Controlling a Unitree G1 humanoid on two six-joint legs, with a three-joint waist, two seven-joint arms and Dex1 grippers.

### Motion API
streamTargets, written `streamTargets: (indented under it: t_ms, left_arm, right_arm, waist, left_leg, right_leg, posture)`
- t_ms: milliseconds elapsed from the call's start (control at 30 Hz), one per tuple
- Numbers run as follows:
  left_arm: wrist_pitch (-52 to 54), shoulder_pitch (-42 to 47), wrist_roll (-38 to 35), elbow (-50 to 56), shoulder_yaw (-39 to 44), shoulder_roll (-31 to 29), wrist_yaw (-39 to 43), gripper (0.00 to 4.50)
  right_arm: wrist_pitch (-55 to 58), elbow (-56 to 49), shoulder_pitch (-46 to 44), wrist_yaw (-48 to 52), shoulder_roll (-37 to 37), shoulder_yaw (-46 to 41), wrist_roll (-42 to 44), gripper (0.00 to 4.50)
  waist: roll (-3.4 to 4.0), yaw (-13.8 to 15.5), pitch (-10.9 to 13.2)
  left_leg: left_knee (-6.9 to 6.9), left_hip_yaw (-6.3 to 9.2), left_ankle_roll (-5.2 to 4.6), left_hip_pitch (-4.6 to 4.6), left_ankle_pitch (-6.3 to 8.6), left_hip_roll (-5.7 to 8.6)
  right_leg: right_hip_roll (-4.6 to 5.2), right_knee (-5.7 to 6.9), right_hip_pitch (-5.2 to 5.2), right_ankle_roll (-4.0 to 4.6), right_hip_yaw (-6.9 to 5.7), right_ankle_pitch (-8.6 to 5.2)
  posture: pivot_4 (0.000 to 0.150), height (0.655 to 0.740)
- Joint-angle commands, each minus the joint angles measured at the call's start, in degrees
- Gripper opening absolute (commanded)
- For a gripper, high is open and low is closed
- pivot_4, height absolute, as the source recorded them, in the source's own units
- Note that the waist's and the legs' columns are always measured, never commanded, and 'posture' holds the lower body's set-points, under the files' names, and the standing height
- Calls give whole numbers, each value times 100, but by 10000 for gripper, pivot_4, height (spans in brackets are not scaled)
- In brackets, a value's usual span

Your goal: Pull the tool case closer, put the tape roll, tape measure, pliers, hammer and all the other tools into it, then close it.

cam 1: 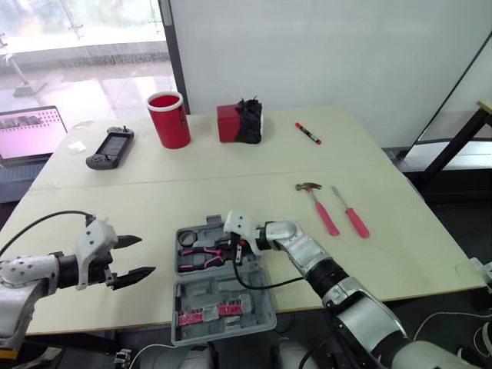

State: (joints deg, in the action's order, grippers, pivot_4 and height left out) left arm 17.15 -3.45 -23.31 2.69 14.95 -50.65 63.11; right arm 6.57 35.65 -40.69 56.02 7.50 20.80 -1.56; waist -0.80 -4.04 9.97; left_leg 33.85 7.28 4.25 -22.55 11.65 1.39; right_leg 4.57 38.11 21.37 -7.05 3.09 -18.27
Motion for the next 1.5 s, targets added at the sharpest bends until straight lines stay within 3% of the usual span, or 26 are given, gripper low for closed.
streamTargets:
  t_ms: [33, 133, 367, 533, 800, 1033, 1267, 1500]
  left_arm:
    - [178, 74, -314, -118, 378, 29, -33, 45000]
    - [-26, 37, -236, -314, 665, 179, -383, 45000]
    - [-799, -637, -305, -592, 2219, 1001, -1594, 45000]
    - [-1301, -1092, -409, -1252, 3007, 1601, -2125, 45000]
    - [-1966, -1423, -413, -2118, 3158, 1806, -2231, 45000]
    - [-2079, -1542, -462, -1921, 3085, 1858, -2259, 45000]
    - [-1673, -1448, -514, -1024, 2656, 1744, -2096, 45000]
    - [-1176, -901, -434, -351, 1977, 788, -1462, 45000]
  right_arm:
    - [445, -855, -237, 246, 420, -769, 663, 640]
    - [552, -1684, 177, 133, 990, -1245, 870, 9144]
    - [1203, -3787, 2429, -1011, 1773, -3055, 1562, 43814]
    - [1140, -4663, 4120, -1781, 1461, -4333, 2148, 44555]
    - [-126, -4254, 5406, -2076, 1080, -5294, 2481, 44555]
    - [-432, -3929, 5411, -2067, 1220, -5388, 2694, 44555]
    - [-392, -3999, 4814, -1473, 1826, -4885, 2745, 44555]
    - [1427, -4686, 4101, -842, 2910, -4237, 3574, 44555]
  waist:
    - [2, 7, 2]
    - [1, 33, 1]
    - [-4, 115, -2]
    - [-4, 153, -4]
    - [-12, 178, -8]
    - [-12, 154, -10]
    - [-9, 177, -10]
    - [-9, 200, -9]
  left_leg:
    - [0, 0, 0, 0, 0, 0]
    - [0, 1, 0, -3, 0, 0]
    - [-3, 0, -2, -26, 6, -3]
    - [5, -11, -2, -28, 7, -5]
    - [4, -13, -1, -23, 9, -9]
    - [2, -19, 0, -21, 9, -19]
    - [4, -26, 0, -21, 9, -19]
    - [6, -23, -1, -26, 9, -16]
  right_leg:
    - [0, 0, -1, 0, -1, 0]
    - [4, -3, -1, 0, -2, 0]
    - [11, -21, 11, -1, -3, -4]
    - [13, -20, 10, 0, 0, -4]
    - [16, -48, -6, 20, -3, -15]
    - [15, -54, -7, 23, -1, -16]
    - [16, -56, -8, 25, 4, -16]
    - [14, -65, -10, 25, 2, -14]
  posture:
    - [1500, 7400]
    - [1500, 7400]
    - [1500, 7400]
    - [1500, 7400]
    - [1500, 7400]
    - [1500, 7400]
    - [1500, 7400]
    - [1500, 7400]
